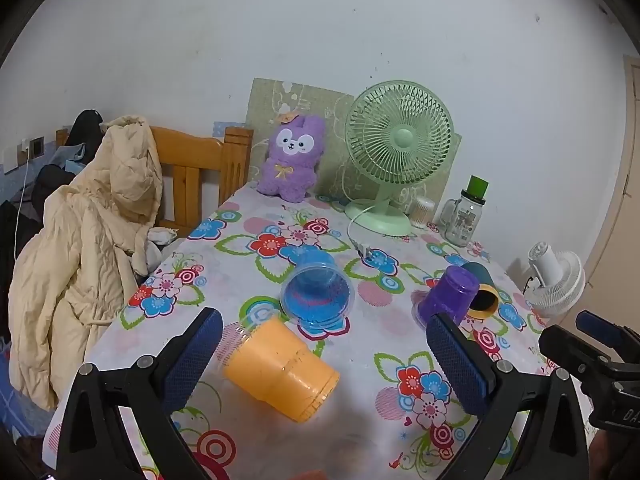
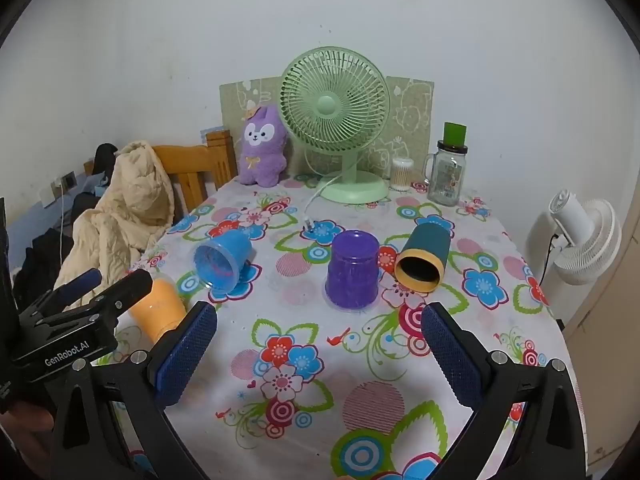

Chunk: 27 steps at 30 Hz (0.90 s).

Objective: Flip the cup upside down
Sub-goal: 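Reach the right gripper to the blue cup lying on its side and grasp it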

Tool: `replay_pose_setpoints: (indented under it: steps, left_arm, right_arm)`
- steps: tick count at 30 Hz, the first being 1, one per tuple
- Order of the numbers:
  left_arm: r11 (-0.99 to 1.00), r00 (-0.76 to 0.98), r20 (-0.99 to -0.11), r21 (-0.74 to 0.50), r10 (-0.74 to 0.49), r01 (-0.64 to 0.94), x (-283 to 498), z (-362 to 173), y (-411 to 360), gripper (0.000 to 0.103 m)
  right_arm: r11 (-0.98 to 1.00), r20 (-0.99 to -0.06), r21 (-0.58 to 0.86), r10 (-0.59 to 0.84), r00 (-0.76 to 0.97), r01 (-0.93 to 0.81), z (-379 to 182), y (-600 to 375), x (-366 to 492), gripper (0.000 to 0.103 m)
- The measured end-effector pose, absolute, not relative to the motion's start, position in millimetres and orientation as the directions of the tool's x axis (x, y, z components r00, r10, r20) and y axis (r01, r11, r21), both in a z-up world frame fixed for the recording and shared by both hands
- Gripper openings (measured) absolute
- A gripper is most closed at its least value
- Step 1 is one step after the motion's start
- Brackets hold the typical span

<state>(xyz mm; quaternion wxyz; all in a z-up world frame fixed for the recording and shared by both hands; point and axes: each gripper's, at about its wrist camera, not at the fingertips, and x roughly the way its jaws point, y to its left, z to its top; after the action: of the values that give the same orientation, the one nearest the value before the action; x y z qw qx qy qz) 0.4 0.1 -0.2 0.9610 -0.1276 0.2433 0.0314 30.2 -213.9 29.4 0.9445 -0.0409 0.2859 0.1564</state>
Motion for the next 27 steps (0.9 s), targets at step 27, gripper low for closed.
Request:
replay_pose_setpoints:
  steps: [27]
  left_arm:
    - [0.958,0.838,-0.545,-0.251,-0.018,-0.143,37,-17,51,0.103]
  right_arm:
    - [0.892,-0.623,0.015,0.363,0.693,-0.453,40,-147,97,0.103]
